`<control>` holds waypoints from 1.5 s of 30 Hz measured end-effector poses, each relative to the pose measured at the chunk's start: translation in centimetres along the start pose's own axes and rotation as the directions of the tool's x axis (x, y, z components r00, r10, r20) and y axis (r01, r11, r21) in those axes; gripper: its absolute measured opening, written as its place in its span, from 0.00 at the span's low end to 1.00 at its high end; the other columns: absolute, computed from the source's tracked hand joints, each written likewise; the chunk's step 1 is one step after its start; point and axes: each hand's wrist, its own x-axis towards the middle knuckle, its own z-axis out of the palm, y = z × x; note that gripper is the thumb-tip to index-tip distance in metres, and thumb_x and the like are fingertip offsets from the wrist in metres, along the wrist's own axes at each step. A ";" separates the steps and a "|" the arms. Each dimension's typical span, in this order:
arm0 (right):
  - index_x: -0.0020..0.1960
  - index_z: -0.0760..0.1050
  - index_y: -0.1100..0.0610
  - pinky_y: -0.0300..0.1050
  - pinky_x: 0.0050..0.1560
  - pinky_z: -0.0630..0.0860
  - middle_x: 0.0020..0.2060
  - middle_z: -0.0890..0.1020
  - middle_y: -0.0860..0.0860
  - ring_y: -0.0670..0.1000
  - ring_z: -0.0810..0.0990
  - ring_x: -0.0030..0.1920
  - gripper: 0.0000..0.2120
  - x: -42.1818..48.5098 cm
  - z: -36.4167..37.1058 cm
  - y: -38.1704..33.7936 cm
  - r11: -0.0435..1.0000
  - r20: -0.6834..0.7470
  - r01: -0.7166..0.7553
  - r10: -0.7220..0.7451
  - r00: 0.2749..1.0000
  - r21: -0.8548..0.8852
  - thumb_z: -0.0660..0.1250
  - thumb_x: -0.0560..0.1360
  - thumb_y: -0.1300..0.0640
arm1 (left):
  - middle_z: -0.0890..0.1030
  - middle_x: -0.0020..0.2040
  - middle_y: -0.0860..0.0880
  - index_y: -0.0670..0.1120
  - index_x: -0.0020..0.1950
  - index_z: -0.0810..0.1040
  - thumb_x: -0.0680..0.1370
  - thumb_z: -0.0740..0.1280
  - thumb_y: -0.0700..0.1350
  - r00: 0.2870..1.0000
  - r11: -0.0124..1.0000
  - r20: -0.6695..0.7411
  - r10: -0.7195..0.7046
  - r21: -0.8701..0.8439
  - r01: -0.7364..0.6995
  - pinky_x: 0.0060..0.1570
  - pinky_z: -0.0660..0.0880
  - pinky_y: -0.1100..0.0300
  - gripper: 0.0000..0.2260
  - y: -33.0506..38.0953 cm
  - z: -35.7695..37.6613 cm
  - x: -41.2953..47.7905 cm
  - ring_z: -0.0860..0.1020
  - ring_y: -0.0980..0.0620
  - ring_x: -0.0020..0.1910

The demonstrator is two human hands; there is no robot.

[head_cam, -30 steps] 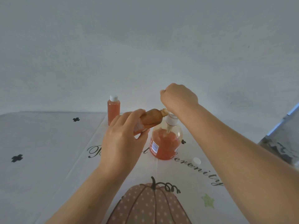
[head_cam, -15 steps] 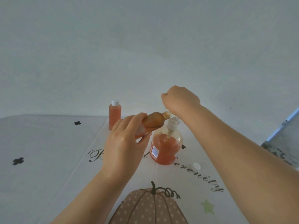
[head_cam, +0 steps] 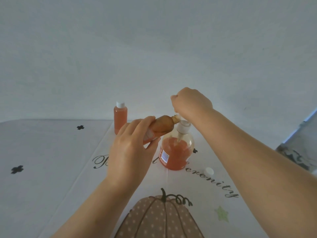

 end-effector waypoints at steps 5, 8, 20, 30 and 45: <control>0.43 0.77 0.56 0.40 0.31 0.64 0.37 0.79 0.51 0.52 0.74 0.33 0.12 0.1 -1.2 -0.2 0.996 0.029 0.062 -0.060 0.998 -0.056 0.56 0.77 0.55 | 0.81 0.49 0.53 0.46 0.61 0.78 0.71 0.75 0.43 1.000 1.000 0.005 0.001 -0.016 -0.001 0.46 0.70 0.65 0.20 0.0 -0.1 0.1 0.78 0.52 0.47; 0.44 0.79 0.56 0.40 0.32 0.64 0.38 0.79 0.51 0.51 0.75 0.33 0.13 0.2 -1.1 -0.1 0.996 0.053 0.056 -0.052 0.997 -0.072 0.57 0.77 0.54 | 0.81 0.49 0.53 0.46 0.61 0.79 0.70 0.76 0.43 1.000 1.000 0.000 -0.003 -0.001 0.003 0.46 0.69 0.66 0.20 0.0 -0.1 0.1 0.77 0.53 0.46; 0.44 0.79 0.57 0.41 0.31 0.63 0.40 0.81 0.52 0.53 0.74 0.34 0.11 0.4 1.0 0.0 0.998 0.070 -0.048 0.046 0.997 0.027 0.57 0.75 0.58 | 0.81 0.48 0.51 0.45 0.59 0.79 0.69 0.76 0.40 1.000 1.000 -0.012 0.009 -0.004 -0.009 0.45 0.72 0.63 0.19 -0.3 0.2 0.1 0.78 0.50 0.45; 0.36 0.71 0.57 0.40 0.30 0.62 0.31 0.73 0.50 0.52 0.70 0.29 0.13 -0.2 -0.7 0.2 0.999 -0.030 0.052 -0.052 0.998 -0.001 0.55 0.77 0.56 | 0.81 0.49 0.52 0.45 0.61 0.79 0.70 0.76 0.42 1.000 1.000 -0.014 0.004 -0.010 -0.004 0.47 0.68 0.67 0.19 0.1 0.0 0.1 0.77 0.52 0.46; 0.34 0.66 0.56 0.41 0.30 0.62 0.32 0.72 0.51 0.51 0.69 0.30 0.14 -0.3 0.3 -0.1 1.000 0.010 0.012 -0.012 1.000 -0.029 0.54 0.78 0.58 | 0.81 0.49 0.51 0.45 0.60 0.79 0.69 0.76 0.40 0.999 1.000 -0.025 0.020 -0.011 -0.020 0.45 0.72 0.61 0.19 -0.2 0.1 0.1 0.78 0.49 0.46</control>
